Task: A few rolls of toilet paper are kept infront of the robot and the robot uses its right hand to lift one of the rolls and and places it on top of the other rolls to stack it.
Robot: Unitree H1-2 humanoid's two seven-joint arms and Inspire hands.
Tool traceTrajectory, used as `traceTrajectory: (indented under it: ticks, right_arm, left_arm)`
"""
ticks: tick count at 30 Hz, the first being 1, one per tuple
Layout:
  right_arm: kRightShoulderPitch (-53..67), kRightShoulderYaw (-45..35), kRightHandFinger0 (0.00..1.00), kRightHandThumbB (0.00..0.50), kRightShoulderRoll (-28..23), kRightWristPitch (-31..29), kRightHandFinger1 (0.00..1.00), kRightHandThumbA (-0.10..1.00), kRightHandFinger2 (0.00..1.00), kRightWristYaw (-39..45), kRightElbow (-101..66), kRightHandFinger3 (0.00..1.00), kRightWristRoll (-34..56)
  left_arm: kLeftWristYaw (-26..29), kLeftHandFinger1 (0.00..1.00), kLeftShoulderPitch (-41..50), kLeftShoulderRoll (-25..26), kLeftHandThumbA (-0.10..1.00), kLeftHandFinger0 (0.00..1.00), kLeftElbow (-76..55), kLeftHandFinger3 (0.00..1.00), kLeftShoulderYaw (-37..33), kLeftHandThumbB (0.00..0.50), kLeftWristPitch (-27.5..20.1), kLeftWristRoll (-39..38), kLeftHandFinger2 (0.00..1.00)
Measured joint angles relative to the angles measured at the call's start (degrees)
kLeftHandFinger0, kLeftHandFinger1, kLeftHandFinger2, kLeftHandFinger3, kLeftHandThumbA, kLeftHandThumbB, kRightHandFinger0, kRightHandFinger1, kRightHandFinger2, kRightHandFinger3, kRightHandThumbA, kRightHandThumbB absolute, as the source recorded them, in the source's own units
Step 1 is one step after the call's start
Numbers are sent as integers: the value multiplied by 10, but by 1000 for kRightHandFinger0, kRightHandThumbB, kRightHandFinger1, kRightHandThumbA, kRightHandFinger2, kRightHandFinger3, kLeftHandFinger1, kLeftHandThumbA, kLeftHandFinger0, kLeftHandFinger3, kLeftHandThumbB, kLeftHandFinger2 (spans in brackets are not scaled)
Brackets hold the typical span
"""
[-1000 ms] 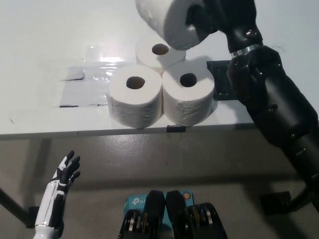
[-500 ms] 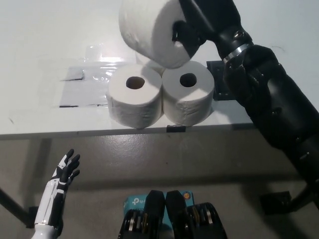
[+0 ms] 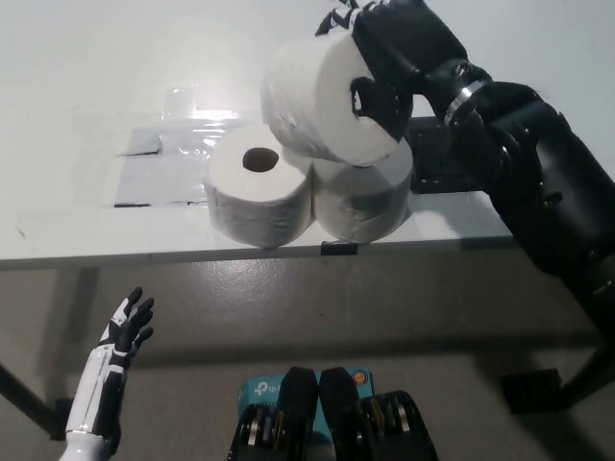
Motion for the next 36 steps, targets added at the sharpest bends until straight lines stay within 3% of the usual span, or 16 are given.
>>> traceTrajectory:
  ticks: [7, 11, 13, 16, 19, 23, 25, 27, 28, 30, 31, 32, 33, 34, 35, 36]
  right_arm:
    - [-23, 9, 0, 234, 4, 1, 442, -100, 846, 36, 41, 756, 0]
    - [-34, 16, 1, 218, 6, 1, 472, -100, 877, 49, 57, 789, 0]
    - [-40, 19, 3, 220, 7, 0, 427, -100, 783, 52, 63, 711, 0]
    - [-49, 26, 0, 234, 13, -4, 253, -100, 536, 57, 78, 390, -1]
    - [-58, 32, 63, 233, 19, -4, 284, -100, 541, 64, 85, 342, -3]
    - [-71, 46, 0, 256, 23, -2, 220, -100, 644, 81, 92, 326, -5]
    - [-79, 53, 0, 262, 24, -2, 259, -100, 720, 91, 95, 365, -6]
    - [-85, 58, 0, 296, 26, -1, 255, -100, 658, 103, 98, 320, -5]
    - [-88, 60, 0, 302, 27, 0, 252, -100, 659, 107, 99, 327, -5]
    - [-93, 63, 178, 336, 31, 6, 445, -100, 799, 122, 100, 476, -5]
    - [-95, 64, 236, 301, 32, 8, 462, -100, 756, 127, 100, 496, -5]
    - [-99, 66, 493, 289, 34, 12, 643, -100, 836, 136, 101, 669, -5]
    - [-100, 68, 574, 271, 35, 14, 725, -51, 913, 141, 101, 772, -5]
    - [-103, 71, 653, 310, 36, 20, 751, 70, 899, 151, 101, 922, -5]
    - [-106, 74, 647, 308, 36, 23, 737, 75, 873, 155, 102, 928, -6]
    - [-110, 78, 779, 329, 37, 28, 864, 159, 970, 166, 104, 1000, -6]
  left_arm:
    - [0, 1000, 0, 0, 1000, 1000, 0, 1000, 0, 3, 0, 0, 1000]
    - [0, 1000, 0, 0, 1000, 1000, 0, 1000, 0, 0, 0, 0, 1000]
    - [0, 1000, 0, 0, 1000, 1000, 0, 1000, 0, 21, 0, 0, 1000]
    - [0, 1000, 0, 0, 1000, 1000, 0, 1000, 0, 1, 0, 0, 1000]
    - [0, 1000, 0, 0, 1000, 1000, 0, 1000, 0, 2, 0, 0, 1000]
    - [0, 1000, -1, 0, 1000, 1000, -1, 1000, 0, 43, 0, 0, 1000]
    - [0, 1000, -1, 0, 1000, 1000, -2, 1000, 0, 48, 0, 0, 1000]
    - [0, 1000, -2, 0, 1000, 1000, -2, 1000, -1, 43, 0, 0, 1000]
    - [0, 1000, -2, 1, 1000, 1000, -2, 1000, -1, 37, 0, 0, 1000]
    - [0, 1000, -3, 1, 1000, 1000, -2, 1000, -1, 49, 0, 0, 1000]
    - [0, 1000, -3, 1, 1000, 1000, -2, 1000, -1, 52, 0, 0, 1000]
    - [0, 1000, -3, 1, 1000, 1000, -2, 1000, -2, 76, 0, 0, 1000]
    - [0, 1000, -3, 1, 1000, 1000, -2, 1000, -2, 79, 0, 0, 1000]
    - [0, 1000, -3, 1, 1000, 1000, -2, 1000, -2, 80, 0, 0, 1000]
    - [0, 1000, -3, 1, 1000, 1000, -2, 1000, -2, 80, 0, 0, 1000]
    - [0, 1000, -3, 1, 1000, 1000, -2, 1000, -2, 62, 0, 0, 1000]
